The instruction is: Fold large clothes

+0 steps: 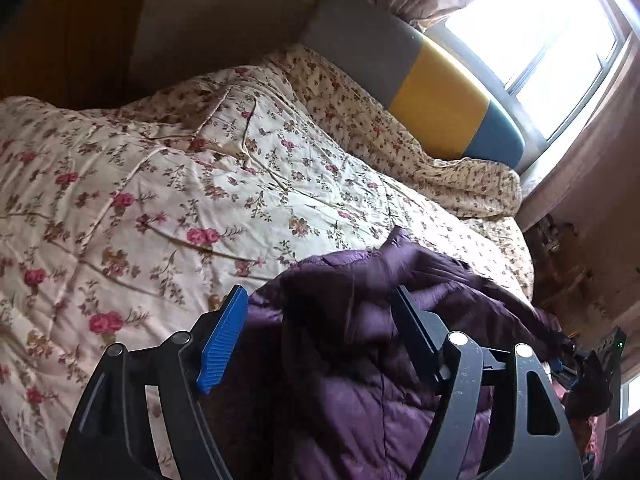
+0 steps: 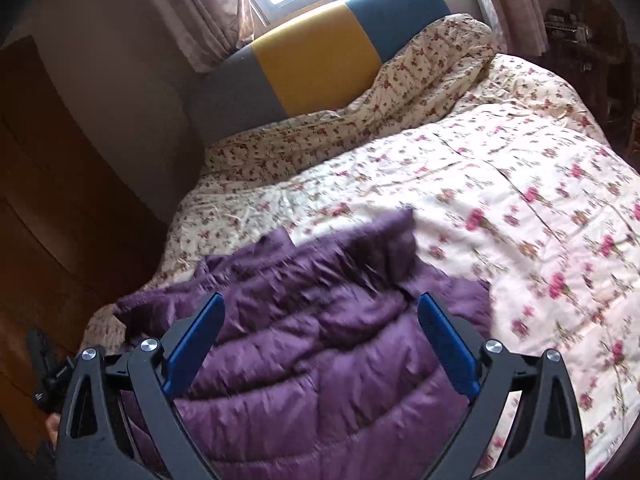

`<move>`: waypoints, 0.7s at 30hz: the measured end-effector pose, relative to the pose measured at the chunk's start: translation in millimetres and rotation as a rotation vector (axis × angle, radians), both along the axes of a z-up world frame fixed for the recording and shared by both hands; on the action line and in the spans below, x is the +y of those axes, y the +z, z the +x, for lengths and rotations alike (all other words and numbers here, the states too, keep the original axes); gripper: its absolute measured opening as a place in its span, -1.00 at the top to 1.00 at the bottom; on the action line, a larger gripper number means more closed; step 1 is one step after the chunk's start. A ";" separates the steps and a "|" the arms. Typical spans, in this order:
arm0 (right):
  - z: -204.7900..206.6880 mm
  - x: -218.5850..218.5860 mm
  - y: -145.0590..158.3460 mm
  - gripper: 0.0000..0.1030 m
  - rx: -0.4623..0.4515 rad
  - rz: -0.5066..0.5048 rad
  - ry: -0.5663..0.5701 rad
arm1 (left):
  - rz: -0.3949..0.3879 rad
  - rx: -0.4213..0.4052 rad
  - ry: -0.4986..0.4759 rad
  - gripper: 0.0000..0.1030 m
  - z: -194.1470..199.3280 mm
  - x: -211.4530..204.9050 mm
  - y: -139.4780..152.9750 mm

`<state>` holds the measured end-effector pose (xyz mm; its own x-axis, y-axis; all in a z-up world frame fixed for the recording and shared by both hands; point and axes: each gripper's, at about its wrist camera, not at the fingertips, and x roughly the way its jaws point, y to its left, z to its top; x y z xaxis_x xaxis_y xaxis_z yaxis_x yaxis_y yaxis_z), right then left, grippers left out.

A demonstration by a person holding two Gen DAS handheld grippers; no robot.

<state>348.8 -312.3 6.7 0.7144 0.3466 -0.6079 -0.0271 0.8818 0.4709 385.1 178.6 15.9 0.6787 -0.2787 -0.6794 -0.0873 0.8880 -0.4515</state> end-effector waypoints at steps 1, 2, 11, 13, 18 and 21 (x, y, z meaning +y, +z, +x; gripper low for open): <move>-4.6 -1.4 -3.0 -0.88 0.006 -0.012 -0.003 | -0.004 -0.002 -0.005 -0.43 -6.9 1.7 -0.4; -10.2 -3.5 -7.1 -0.88 0.015 -0.025 -0.006 | -0.008 -0.002 -0.015 -0.43 -12.8 2.5 -2.2; -62.5 -22.1 -66.4 -0.91 0.150 -0.077 -0.050 | -0.076 0.041 -0.089 -0.43 -77.4 0.2 -44.7; -69.4 -23.7 -81.1 -0.91 0.183 -0.048 -0.044 | -0.098 0.048 -0.085 -0.43 -88.5 0.4 -51.6; -83.5 -24.9 -93.7 0.29 0.196 0.087 0.001 | -0.184 0.080 -0.070 -0.43 -100.0 -0.6 -68.6; -93.9 -22.8 -80.5 0.68 0.173 0.073 0.029 | -0.223 0.073 -0.085 -0.24 -103.6 -2.6 -72.7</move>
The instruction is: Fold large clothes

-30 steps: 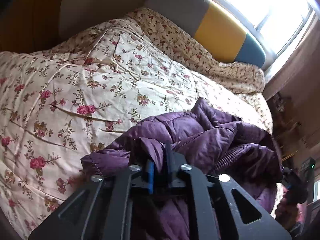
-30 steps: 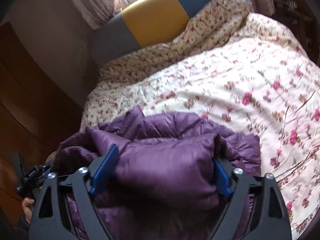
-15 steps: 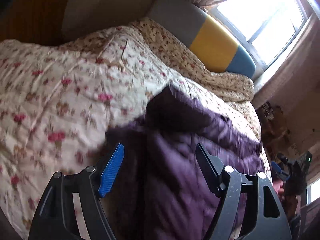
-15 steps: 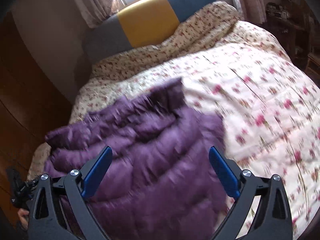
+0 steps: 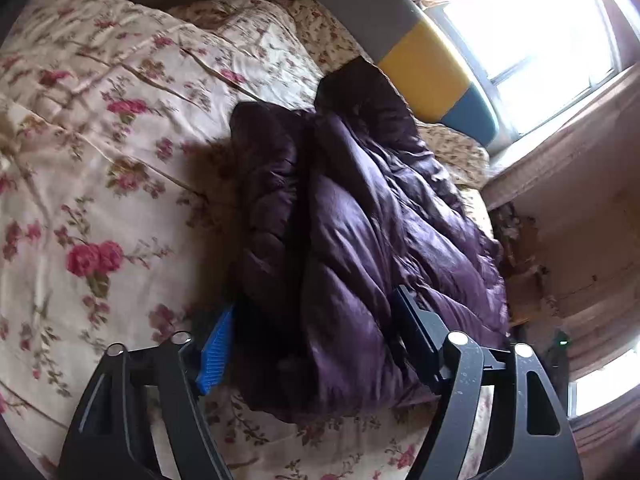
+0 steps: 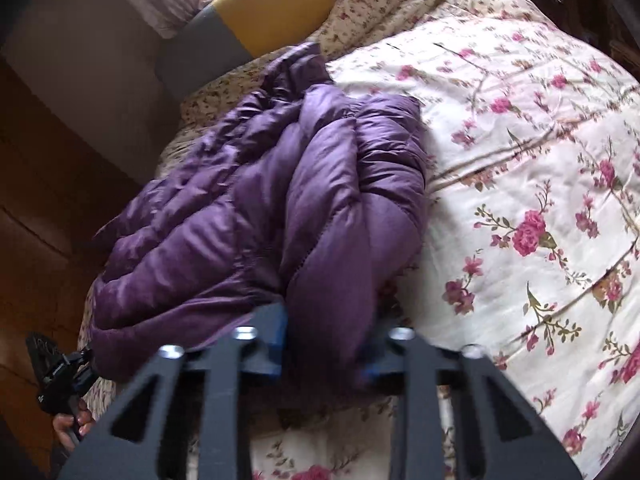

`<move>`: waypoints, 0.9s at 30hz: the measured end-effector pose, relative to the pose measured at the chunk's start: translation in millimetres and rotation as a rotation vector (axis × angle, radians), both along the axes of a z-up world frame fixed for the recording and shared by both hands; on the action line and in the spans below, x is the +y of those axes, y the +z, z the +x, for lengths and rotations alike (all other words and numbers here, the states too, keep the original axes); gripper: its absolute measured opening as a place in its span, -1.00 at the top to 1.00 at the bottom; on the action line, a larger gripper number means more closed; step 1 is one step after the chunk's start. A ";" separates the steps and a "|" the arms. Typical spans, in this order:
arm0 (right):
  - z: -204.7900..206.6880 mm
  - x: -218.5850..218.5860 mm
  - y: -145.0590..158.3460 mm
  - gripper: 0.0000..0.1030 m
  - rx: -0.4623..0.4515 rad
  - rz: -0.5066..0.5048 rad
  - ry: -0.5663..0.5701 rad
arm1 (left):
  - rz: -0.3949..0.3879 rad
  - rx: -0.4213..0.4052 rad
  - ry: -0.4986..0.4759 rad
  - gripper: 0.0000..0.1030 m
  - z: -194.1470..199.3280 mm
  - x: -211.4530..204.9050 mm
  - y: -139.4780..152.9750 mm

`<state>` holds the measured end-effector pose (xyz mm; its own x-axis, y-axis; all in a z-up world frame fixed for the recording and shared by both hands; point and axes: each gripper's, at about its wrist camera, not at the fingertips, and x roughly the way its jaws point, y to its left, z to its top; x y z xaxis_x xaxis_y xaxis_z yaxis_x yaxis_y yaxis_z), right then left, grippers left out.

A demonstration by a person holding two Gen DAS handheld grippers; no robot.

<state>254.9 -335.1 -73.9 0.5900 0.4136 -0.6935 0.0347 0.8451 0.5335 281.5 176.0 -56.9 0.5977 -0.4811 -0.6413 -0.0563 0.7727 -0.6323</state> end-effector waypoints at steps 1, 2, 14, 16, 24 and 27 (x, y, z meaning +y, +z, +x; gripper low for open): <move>-5.7 1.0 5.5 0.71 -0.007 -0.009 0.010 | 0.002 -0.008 -0.011 -0.12 -1.4 -1.4 1.3; -10.1 2.2 9.6 0.71 -0.011 -0.013 0.019 | 0.002 -0.013 -0.023 0.10 -2.8 -2.5 2.3; -139.4 5.5 24.4 0.72 0.023 -0.081 0.167 | 0.019 -0.033 -0.123 0.52 -82.9 -1.5 15.2; -159.4 5.1 25.2 0.72 0.027 -0.097 0.185 | 0.031 -0.028 -0.138 0.52 -107.8 0.7 15.2; -187.9 -3.3 34.8 -0.04 0.026 -0.150 0.189 | 0.068 -0.012 -0.143 0.42 -197.9 4.7 19.8; -185.2 -3.4 48.6 -0.11 -0.002 -0.167 0.176 | 0.103 -0.025 -0.107 -0.20 -214.9 11.1 26.1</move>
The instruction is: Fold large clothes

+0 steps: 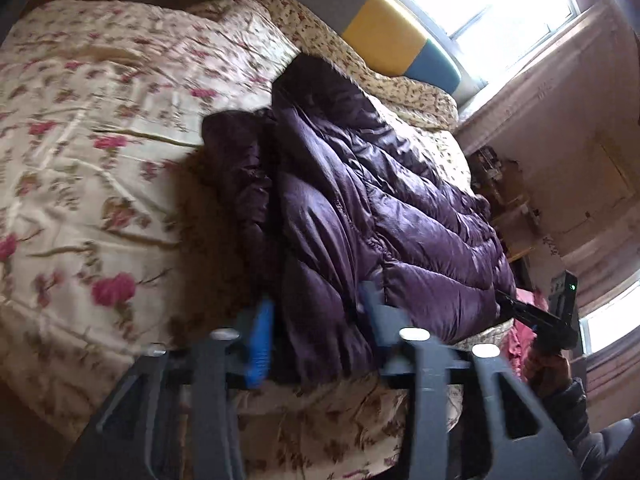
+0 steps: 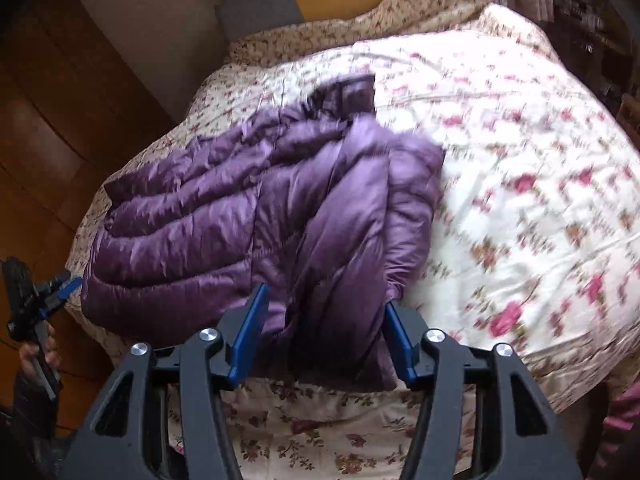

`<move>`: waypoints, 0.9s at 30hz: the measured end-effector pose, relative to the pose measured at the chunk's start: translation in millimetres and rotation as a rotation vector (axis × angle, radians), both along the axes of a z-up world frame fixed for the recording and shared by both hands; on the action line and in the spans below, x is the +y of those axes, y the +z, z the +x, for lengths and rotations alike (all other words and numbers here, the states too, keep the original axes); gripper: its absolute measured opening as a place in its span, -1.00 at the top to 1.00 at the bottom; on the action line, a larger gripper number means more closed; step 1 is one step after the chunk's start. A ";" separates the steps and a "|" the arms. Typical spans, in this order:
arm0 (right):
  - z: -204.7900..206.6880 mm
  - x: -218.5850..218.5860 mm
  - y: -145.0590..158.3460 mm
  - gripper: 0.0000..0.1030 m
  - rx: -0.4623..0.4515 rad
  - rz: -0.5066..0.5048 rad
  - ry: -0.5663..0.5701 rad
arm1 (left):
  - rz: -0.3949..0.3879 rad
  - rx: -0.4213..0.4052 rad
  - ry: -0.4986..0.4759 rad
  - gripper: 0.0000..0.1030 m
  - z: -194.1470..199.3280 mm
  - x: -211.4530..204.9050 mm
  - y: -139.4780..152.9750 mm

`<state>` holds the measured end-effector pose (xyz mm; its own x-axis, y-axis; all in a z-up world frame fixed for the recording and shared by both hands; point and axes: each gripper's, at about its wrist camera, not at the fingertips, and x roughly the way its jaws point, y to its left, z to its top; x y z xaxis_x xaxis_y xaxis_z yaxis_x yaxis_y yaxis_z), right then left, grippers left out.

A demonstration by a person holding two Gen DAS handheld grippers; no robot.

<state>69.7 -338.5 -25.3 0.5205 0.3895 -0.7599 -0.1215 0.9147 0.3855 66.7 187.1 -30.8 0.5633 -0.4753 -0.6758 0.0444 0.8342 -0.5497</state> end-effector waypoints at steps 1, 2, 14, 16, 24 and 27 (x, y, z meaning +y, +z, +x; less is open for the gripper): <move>2.4 1.0 2.9 -0.17 -0.008 -0.001 -0.005 | 0.013 -0.016 0.017 -0.32 -2.0 1.2 4.0; 6.4 4.3 5.5 -0.18 -0.017 -0.013 -0.011 | 0.027 -0.039 0.029 -0.39 -1.9 3.5 9.9; -2.1 -5.5 21.5 -0.43 0.062 -0.185 0.024 | 0.166 -0.087 0.043 -0.39 102.8 -6.4 34.4; 0.2 -15.1 34.2 -0.46 0.007 -0.146 -0.025 | 0.186 -0.070 0.031 -0.39 118.8 -14.0 30.9; 91.6 2.4 18.1 -0.45 -0.060 -0.116 -0.155 | 0.195 -0.017 0.014 -0.39 147.9 -21.8 17.6; 126.5 8.2 0.3 -0.41 -0.015 -0.113 -0.208 | 0.190 -0.009 0.024 -0.39 152.0 -21.8 17.8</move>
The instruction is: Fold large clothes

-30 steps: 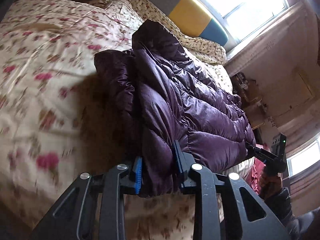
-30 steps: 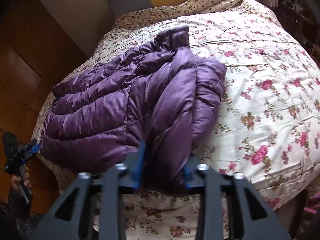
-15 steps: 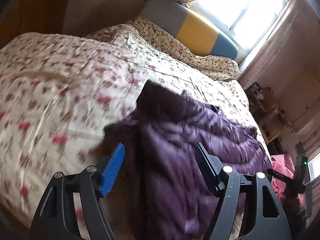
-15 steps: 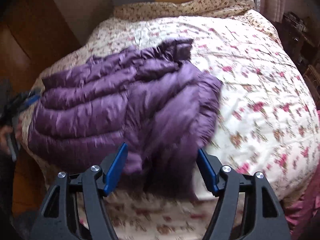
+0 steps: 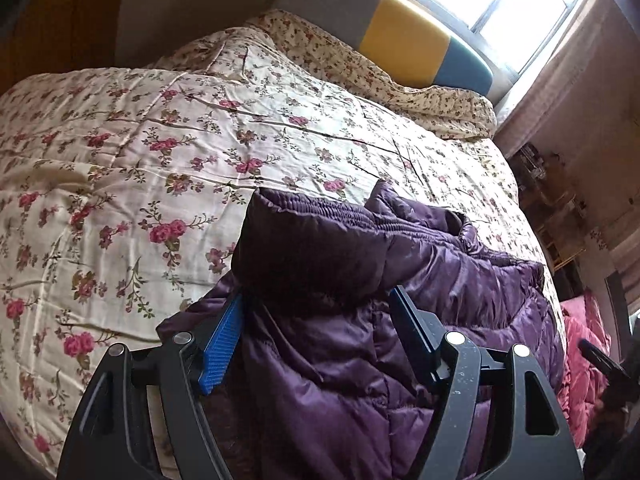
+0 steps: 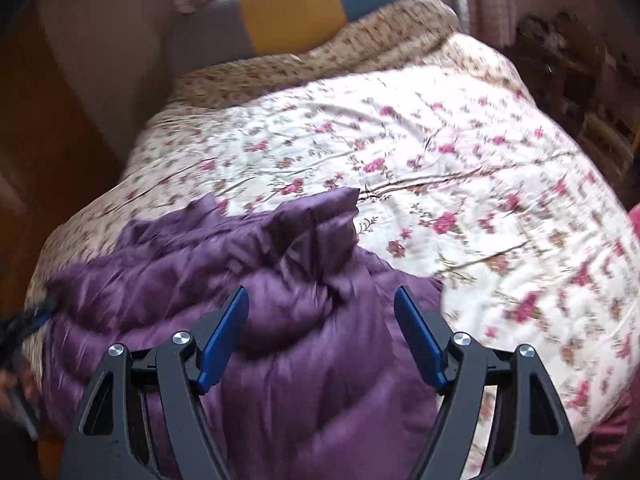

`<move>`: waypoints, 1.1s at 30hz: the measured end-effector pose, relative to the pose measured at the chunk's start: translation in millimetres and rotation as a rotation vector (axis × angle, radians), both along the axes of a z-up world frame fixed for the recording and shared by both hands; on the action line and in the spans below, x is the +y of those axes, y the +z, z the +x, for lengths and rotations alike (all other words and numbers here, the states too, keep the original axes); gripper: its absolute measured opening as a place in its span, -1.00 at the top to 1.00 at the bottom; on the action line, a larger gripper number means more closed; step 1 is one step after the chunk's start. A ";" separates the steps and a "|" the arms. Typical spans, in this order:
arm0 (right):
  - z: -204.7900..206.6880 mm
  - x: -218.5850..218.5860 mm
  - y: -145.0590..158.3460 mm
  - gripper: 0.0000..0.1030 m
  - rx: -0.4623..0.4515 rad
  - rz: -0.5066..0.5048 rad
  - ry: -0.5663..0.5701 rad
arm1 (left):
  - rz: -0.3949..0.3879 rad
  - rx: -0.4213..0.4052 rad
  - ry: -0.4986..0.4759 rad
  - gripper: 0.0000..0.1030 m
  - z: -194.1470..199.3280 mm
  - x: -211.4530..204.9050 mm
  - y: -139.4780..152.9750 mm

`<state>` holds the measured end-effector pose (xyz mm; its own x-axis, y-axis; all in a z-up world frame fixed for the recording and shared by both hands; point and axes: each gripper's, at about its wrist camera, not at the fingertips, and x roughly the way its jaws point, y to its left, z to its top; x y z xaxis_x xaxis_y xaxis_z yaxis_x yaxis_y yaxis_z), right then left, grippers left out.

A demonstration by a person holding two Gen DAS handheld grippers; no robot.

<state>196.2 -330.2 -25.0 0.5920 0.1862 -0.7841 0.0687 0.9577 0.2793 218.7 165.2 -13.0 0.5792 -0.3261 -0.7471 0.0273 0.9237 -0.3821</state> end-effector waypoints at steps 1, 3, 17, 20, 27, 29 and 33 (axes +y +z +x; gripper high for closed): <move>8.4 1.5 -5.8 -0.33 0.016 0.006 -0.007 | 0.002 0.002 0.002 -0.39 0.7 -0.8 0.2; 19.1 5.4 -14.0 -0.21 0.037 0.011 -0.010 | 0.010 0.012 0.009 -0.38 4.2 -2.2 -0.5; 10.6 10.7 5.6 0.82 -0.058 -0.042 0.020 | 0.141 0.002 0.012 0.38 7.9 -20.1 -6.3; 11.3 15.1 12.4 0.83 -0.098 -0.090 0.006 | 0.161 -0.009 0.012 0.55 7.7 -23.0 -5.4; 30.9 17.9 -19.4 0.84 -0.047 -0.179 -0.043 | 0.194 -0.014 0.038 0.70 17.0 -25.9 -3.2; 36.5 17.9 -32.3 0.84 -0.021 -0.200 -0.048 | 0.207 -0.005 0.050 0.70 23.4 -27.4 -6.8; 43.5 21.3 -57.1 0.85 0.029 -0.236 -0.043 | 0.232 0.007 0.054 0.70 32.9 -32.4 -18.2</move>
